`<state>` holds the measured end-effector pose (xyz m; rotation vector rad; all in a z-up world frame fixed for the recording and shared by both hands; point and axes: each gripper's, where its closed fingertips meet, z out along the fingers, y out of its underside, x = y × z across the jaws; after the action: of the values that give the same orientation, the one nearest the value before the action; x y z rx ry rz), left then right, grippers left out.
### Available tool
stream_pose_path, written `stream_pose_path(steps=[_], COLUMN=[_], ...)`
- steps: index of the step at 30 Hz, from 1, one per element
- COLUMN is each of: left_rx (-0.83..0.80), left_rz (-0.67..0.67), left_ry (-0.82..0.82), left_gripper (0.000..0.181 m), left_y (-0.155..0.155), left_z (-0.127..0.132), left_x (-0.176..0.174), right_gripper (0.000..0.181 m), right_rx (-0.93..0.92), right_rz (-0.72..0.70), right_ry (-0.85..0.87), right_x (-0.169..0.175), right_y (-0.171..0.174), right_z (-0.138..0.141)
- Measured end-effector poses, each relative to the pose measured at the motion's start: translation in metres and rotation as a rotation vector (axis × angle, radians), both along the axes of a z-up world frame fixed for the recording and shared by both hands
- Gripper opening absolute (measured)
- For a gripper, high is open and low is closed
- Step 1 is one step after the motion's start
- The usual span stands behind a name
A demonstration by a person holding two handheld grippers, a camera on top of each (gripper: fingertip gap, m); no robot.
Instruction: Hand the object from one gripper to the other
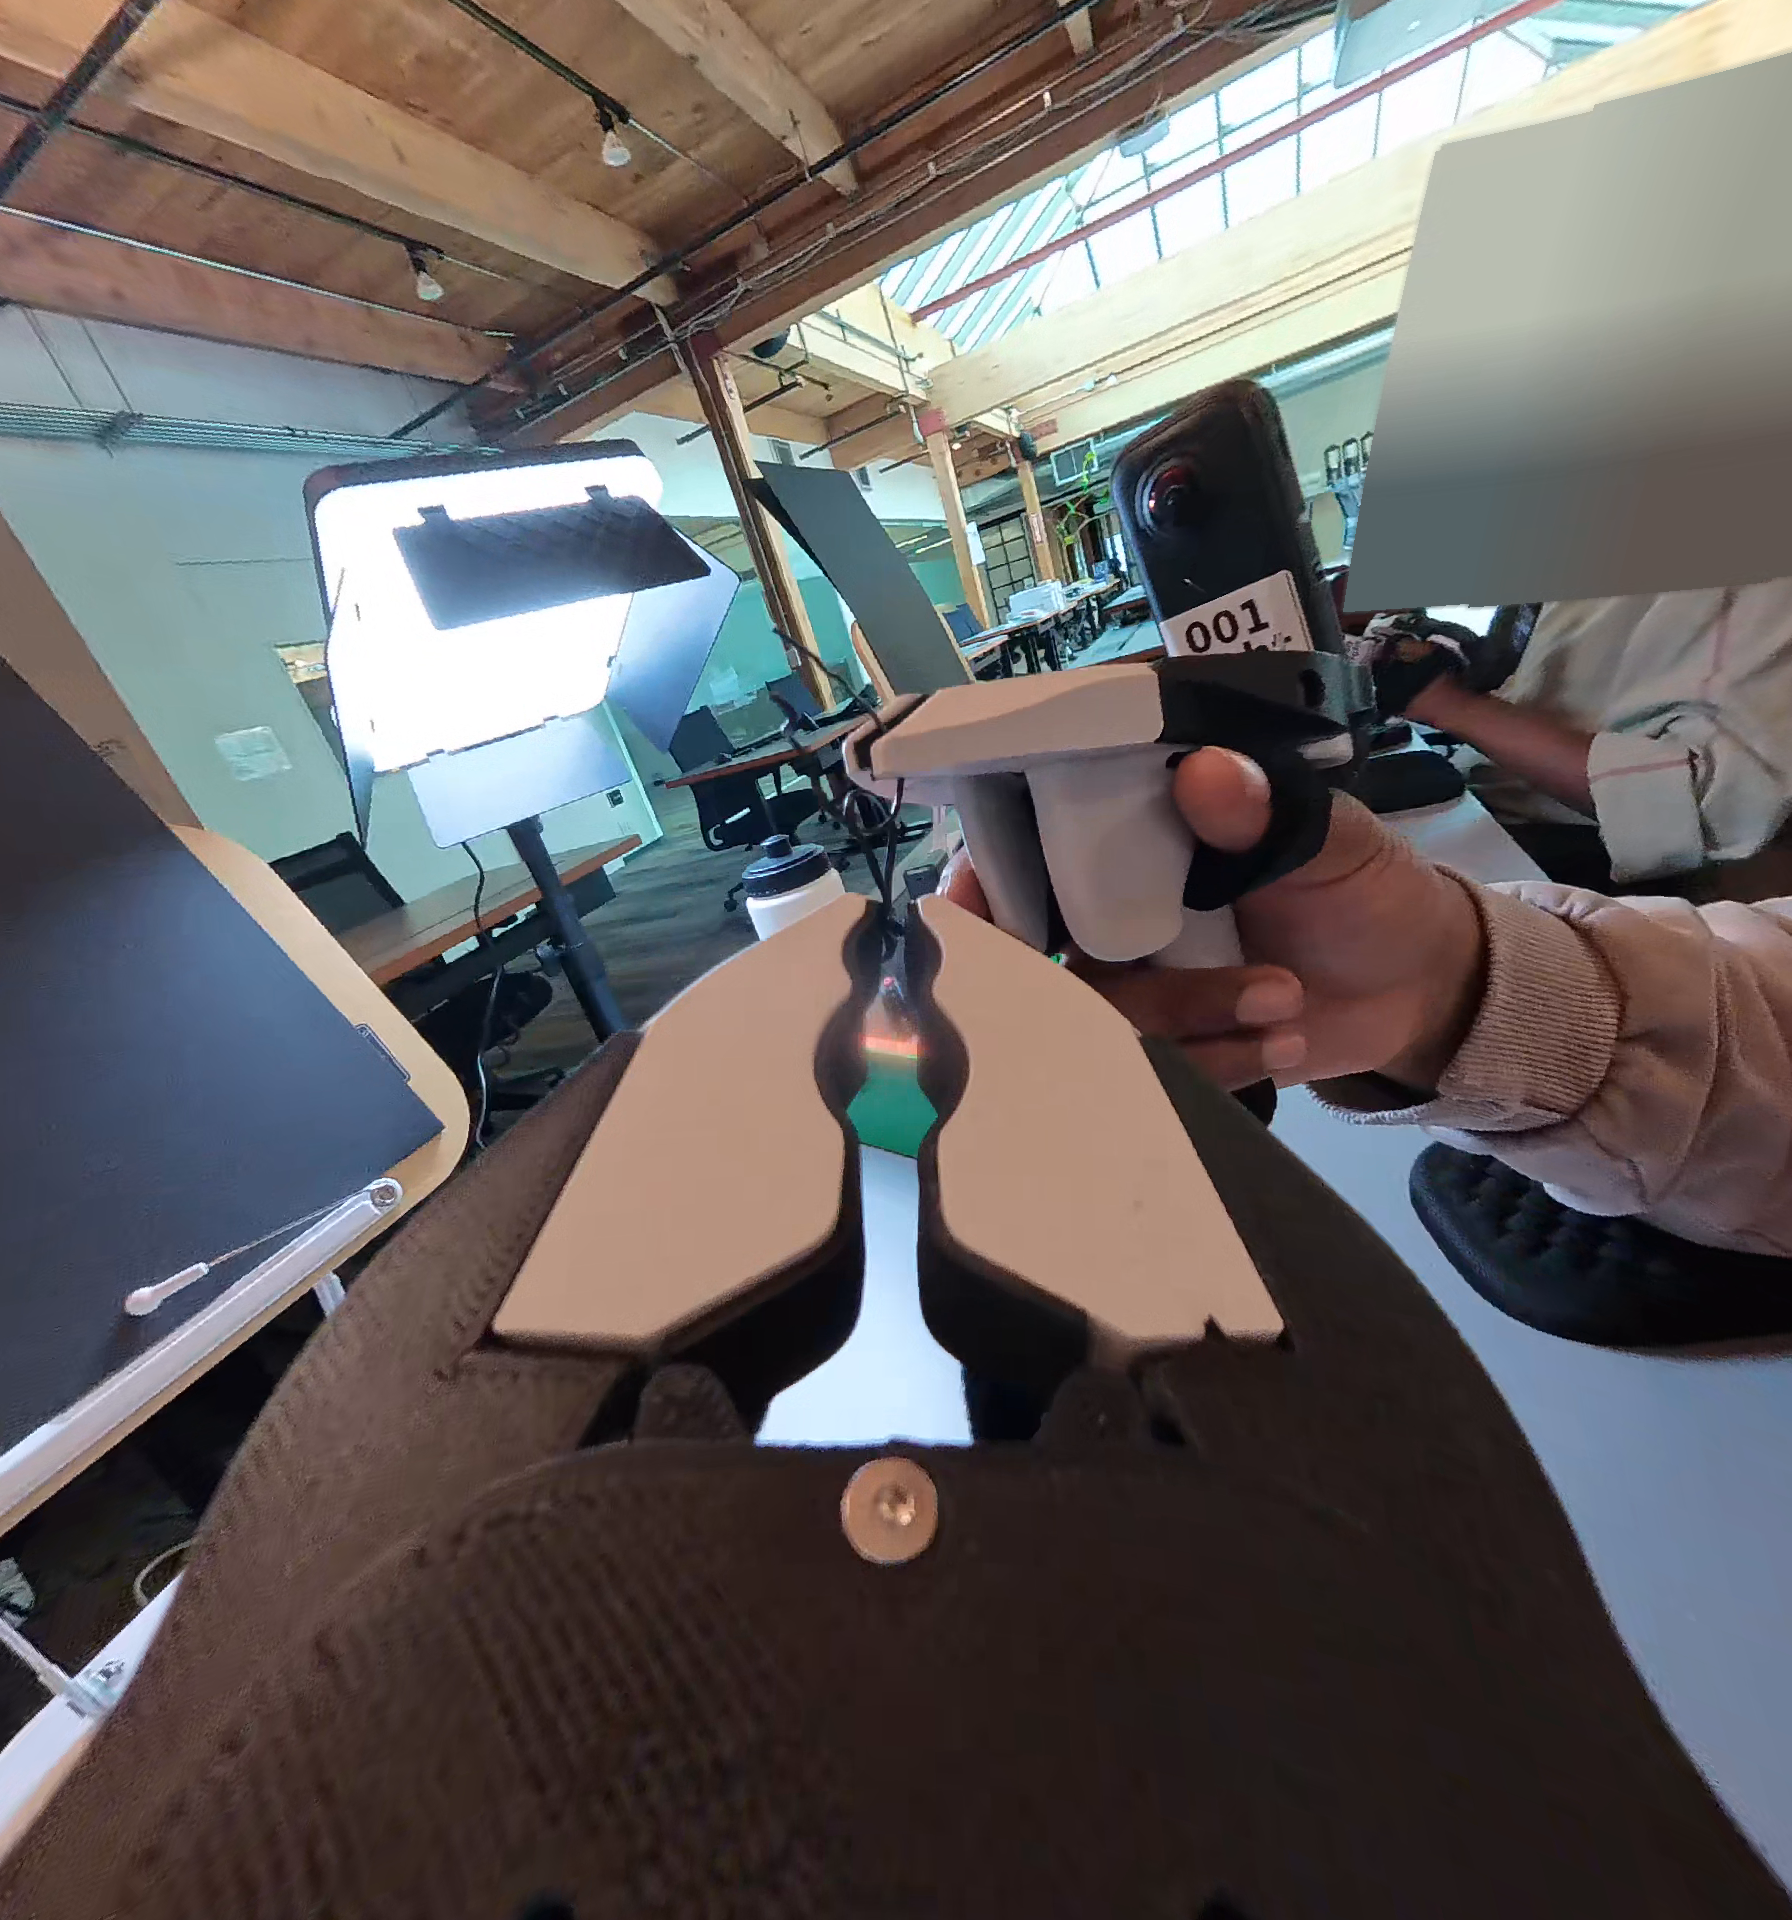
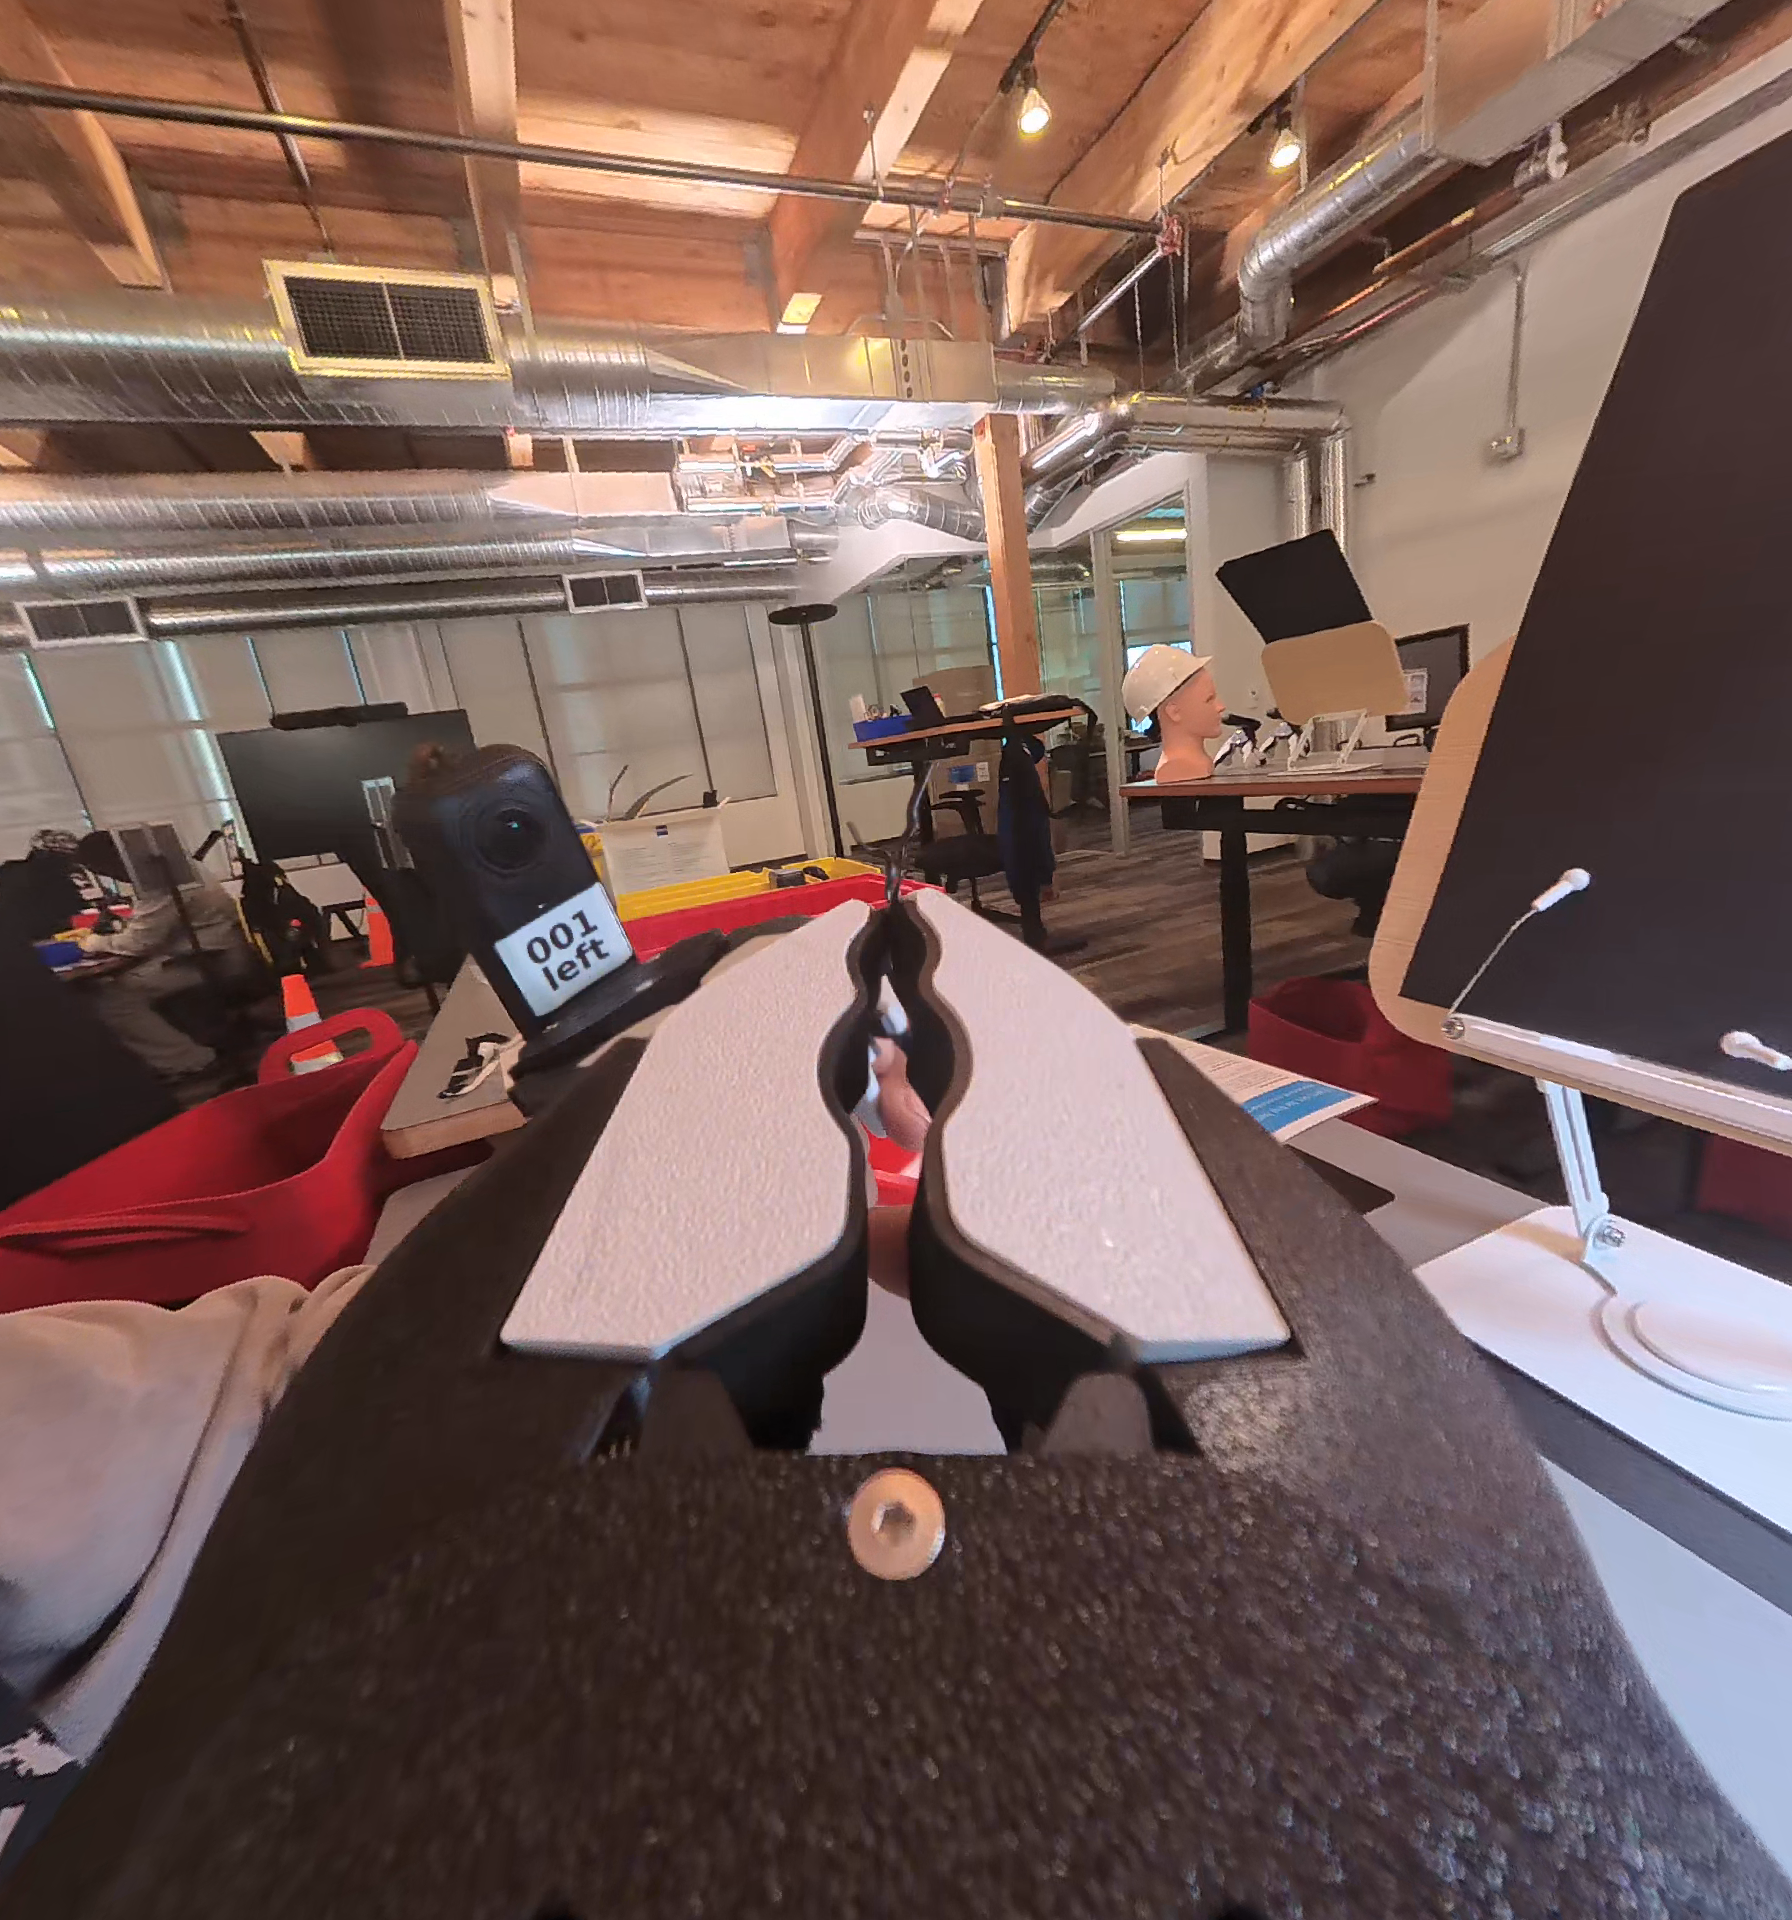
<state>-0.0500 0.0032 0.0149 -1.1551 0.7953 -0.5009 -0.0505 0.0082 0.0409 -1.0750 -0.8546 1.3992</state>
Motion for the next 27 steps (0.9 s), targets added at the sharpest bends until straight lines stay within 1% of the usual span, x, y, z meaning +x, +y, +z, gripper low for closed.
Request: stream_pose_path(steps=[8, 13, 18, 22, 25, 27], left_rx=[0.000, -0.023, -0.044, -0.103, -0.170, -0.209], left_rz=[0.012, -0.015, -0.055, -0.176, -0.266, -0.295], left_ry=[0.027, 0.044, 0.051, 0.044, 0.076, 0.130], left_gripper=[0.003, 0.004, 0.003, 0.003, 0.003, 0.003], left_y=[-0.003, -0.009, -0.013, -0.023, -0.030, -0.033], left_z=[0.009, 0.013, 0.014, 0.013, 0.004, -0.006], left_x=[-0.014, -0.018, -0.021, -0.017, -0.010, -0.005], right_gripper=[0.002, 0.006, 0.011, 0.013, 0.016, 0.016], right_rx=[-0.020, -0.020, 0.050, 0.214, 0.322, 0.373], right_rz=[0.021, 0.043, 0.038, 0.043, 0.084, 0.071], right_ry=[0.012, 0.018, 0.023, -0.075, -0.215, -0.270], right_x=[0.003, 0.005, 0.017, 0.019, 0.009, 0.002], right_y=[0.006, 0.007, 0.006, -0.008, -0.025, -0.030], right_z=[0.000, 0.001, 0.010, 0.008, -0.010, -0.019])
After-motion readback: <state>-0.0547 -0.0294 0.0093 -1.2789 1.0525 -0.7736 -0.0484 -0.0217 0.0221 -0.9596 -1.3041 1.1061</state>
